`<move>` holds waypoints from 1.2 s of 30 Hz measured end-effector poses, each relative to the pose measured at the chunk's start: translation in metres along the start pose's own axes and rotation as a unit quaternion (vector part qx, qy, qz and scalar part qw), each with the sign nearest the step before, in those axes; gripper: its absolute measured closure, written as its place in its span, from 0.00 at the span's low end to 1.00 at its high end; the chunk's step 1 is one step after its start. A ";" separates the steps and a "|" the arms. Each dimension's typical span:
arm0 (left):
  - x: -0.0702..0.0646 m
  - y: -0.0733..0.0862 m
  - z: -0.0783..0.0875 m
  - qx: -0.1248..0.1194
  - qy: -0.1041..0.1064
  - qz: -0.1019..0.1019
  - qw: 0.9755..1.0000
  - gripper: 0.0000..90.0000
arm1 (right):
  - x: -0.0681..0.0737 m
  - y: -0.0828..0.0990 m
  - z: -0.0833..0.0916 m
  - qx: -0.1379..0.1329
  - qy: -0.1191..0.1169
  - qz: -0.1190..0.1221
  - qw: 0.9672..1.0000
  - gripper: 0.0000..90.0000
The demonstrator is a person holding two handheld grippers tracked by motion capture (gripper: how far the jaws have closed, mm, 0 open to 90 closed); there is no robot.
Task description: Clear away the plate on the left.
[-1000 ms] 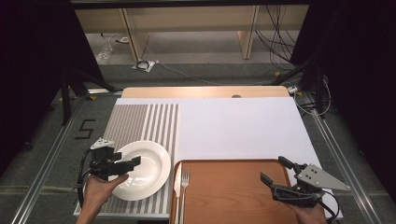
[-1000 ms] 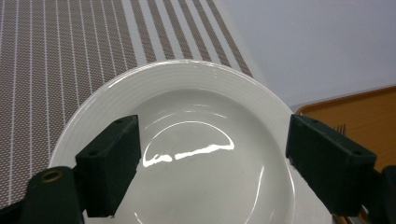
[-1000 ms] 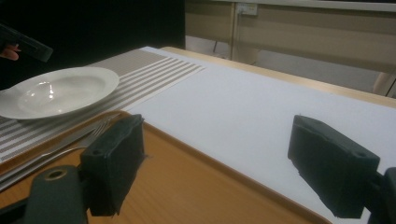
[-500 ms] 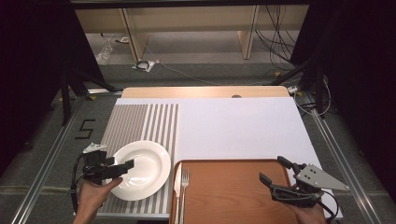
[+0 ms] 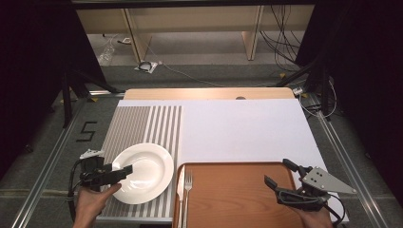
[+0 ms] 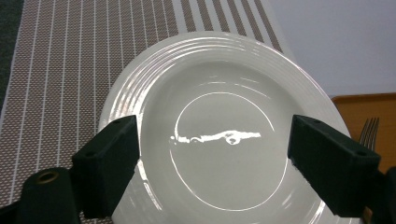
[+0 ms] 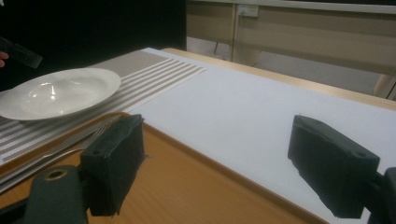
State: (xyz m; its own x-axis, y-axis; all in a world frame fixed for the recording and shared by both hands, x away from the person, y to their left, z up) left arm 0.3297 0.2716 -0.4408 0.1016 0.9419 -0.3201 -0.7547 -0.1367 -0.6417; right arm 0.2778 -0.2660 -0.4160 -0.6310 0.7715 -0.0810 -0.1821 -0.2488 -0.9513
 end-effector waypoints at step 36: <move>0.042 0.031 0.011 0.016 0.062 0.249 0.966 0.18 | 0.002 -0.001 -0.001 -0.001 0.000 0.004 1.000 0.22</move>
State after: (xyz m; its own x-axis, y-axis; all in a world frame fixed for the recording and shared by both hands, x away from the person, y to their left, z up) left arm 0.3029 0.3099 -0.4665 -0.2041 0.7167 -0.6668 -0.7500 -0.5522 -0.3640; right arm 0.2770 -0.2635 -0.4153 -0.6325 0.7695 -0.0888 -0.1747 -0.2534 -0.9515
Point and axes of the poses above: each handheld gripper's, and its own axes: z roughly backward along the jaws, y roughly out of its underside, x roughly to its left, the point moved 2 cm from there along -z, roughly forward along the jaws, and after that the axes turned 5 degrees about z, right-handed, at the moved point
